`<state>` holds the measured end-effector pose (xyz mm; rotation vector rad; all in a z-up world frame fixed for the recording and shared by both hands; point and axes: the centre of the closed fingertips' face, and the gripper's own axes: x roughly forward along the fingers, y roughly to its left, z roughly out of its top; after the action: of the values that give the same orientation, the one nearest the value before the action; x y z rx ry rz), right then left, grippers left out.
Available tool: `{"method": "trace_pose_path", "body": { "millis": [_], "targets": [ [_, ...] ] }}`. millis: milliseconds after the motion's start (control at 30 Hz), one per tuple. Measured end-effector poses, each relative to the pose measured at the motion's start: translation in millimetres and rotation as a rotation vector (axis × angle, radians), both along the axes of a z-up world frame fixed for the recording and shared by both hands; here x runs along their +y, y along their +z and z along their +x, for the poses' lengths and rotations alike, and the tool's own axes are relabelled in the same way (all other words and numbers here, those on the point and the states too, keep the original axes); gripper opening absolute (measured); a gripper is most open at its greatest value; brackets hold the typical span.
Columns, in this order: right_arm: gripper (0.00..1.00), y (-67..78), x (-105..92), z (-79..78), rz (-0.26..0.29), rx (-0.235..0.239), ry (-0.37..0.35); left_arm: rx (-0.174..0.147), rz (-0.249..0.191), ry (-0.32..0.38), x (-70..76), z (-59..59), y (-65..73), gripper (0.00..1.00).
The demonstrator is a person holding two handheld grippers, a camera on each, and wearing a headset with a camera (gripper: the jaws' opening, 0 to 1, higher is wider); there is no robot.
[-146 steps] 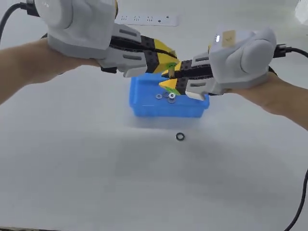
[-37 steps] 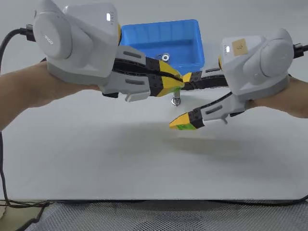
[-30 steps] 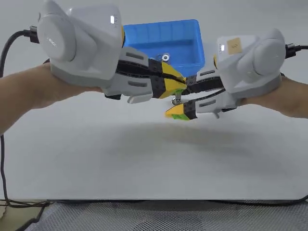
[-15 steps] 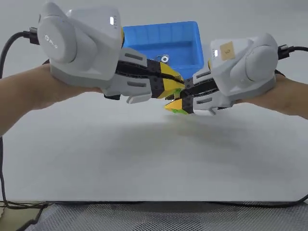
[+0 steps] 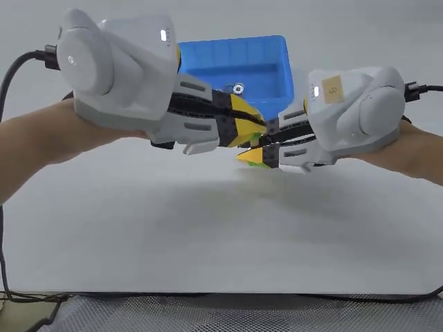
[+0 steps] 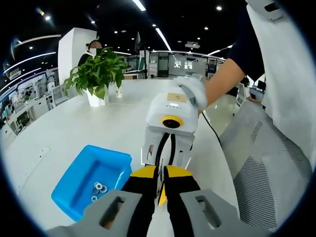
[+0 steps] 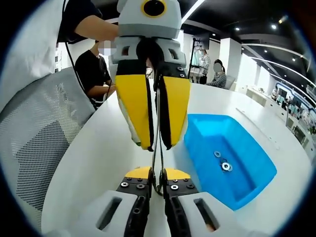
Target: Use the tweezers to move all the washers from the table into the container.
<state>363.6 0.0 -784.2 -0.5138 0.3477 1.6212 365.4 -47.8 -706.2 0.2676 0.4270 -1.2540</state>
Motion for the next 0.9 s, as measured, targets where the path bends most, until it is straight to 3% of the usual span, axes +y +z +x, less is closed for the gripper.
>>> {"method": "trace_pose_path", "body": {
  "millis": [300,367,467,700,833,900],
  "targets": [
    [0.09,3.3,1.7,-0.4,0.012,0.0,-0.006,0.002,0.003,0.028,7.5,1.6,2.2,0.2],
    [0.09,6.5,1.3,0.5,0.02,0.003,-0.014,0.02,-0.015,0.052,11.0,1.8,5.3,0.24],
    [0.09,12.1,0.8,1.7,0.029,0.008,-0.023,0.017,-0.022,0.074,18.2,2.2,9.2,0.26],
    [0.09,30.6,-0.3,2.4,0.043,-0.008,-0.024,0.069,-0.058,0.146,39.6,-5.5,14.5,0.3],
    [0.09,44.5,-0.1,1.0,0.049,-0.014,-0.014,0.118,-0.077,0.184,53.8,-13.3,13.7,0.43],
    [0.09,51.2,0.2,1.2,0.053,-0.017,-0.011,0.108,-0.072,0.196,60.1,-14.9,12.5,0.47]
  ]
}}
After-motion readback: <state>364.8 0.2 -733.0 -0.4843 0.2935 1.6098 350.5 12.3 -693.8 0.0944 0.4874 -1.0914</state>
